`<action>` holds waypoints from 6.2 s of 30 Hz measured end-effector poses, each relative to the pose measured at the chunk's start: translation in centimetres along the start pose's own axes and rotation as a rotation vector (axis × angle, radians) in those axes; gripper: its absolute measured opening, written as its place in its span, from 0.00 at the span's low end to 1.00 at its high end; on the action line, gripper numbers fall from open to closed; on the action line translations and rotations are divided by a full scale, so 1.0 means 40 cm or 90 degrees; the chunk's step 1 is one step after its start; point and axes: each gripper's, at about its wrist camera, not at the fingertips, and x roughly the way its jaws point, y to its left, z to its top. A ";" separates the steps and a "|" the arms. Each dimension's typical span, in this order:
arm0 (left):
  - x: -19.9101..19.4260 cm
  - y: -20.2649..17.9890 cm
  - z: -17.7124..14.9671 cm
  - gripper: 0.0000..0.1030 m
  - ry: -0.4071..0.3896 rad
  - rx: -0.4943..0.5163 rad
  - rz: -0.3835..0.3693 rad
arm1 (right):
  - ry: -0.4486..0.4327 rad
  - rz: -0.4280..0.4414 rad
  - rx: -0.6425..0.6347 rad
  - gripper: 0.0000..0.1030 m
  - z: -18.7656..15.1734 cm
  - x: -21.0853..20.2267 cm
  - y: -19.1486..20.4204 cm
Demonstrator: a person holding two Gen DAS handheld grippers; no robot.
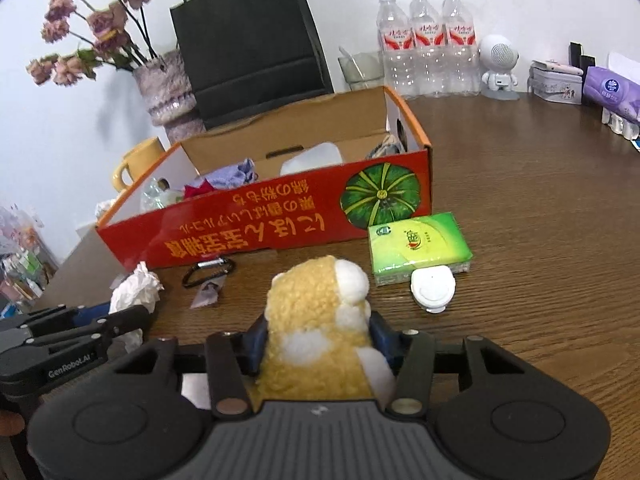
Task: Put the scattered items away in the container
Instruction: 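Grasp the crumpled white tissue with the left tool while the right grasps the plush sheep, then drop the tissue and plush sheep into the box by opening both tools, then grasp a small clear packet with the left tool while the right grasps another packet, then carry both clear packets over the box and open both tools to drop them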
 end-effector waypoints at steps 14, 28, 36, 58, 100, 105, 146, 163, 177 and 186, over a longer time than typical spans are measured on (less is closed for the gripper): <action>-0.118 0.009 0.189 0.27 -0.165 -0.049 -0.051 | -0.164 0.052 -0.022 0.47 0.187 -0.077 0.022; 0.115 0.092 0.336 0.27 -0.127 -0.162 -0.043 | -0.157 0.039 -0.005 0.47 0.383 0.155 0.018; 0.212 0.093 0.340 0.30 -0.085 -0.156 -0.023 | -0.123 0.008 -0.012 0.47 0.424 0.271 0.014; 0.231 0.095 0.336 1.00 -0.062 -0.158 0.036 | -0.041 -0.059 -0.058 0.91 0.431 0.299 0.014; -0.150 0.074 0.078 1.00 -0.051 -0.084 0.007 | -0.036 -0.024 -0.119 0.99 0.055 -0.070 -0.073; -0.173 0.071 -0.010 1.00 -0.007 -0.071 0.000 | -0.010 -0.023 -0.121 0.99 -0.036 -0.077 -0.072; -0.181 0.197 -0.140 0.10 0.018 0.004 -0.085 | 0.006 0.049 -0.265 0.17 -0.175 0.000 0.381; -0.125 0.149 -0.093 0.30 0.036 -0.018 -0.035 | 0.001 0.008 -0.212 0.16 -0.153 0.000 0.324; -0.147 0.109 -0.104 0.08 -0.004 0.065 -0.002 | -0.008 0.019 -0.202 0.16 -0.148 -0.008 0.309; -0.182 0.085 -0.058 0.08 -0.066 0.081 -0.001 | -0.041 0.028 -0.187 0.16 -0.105 -0.027 0.285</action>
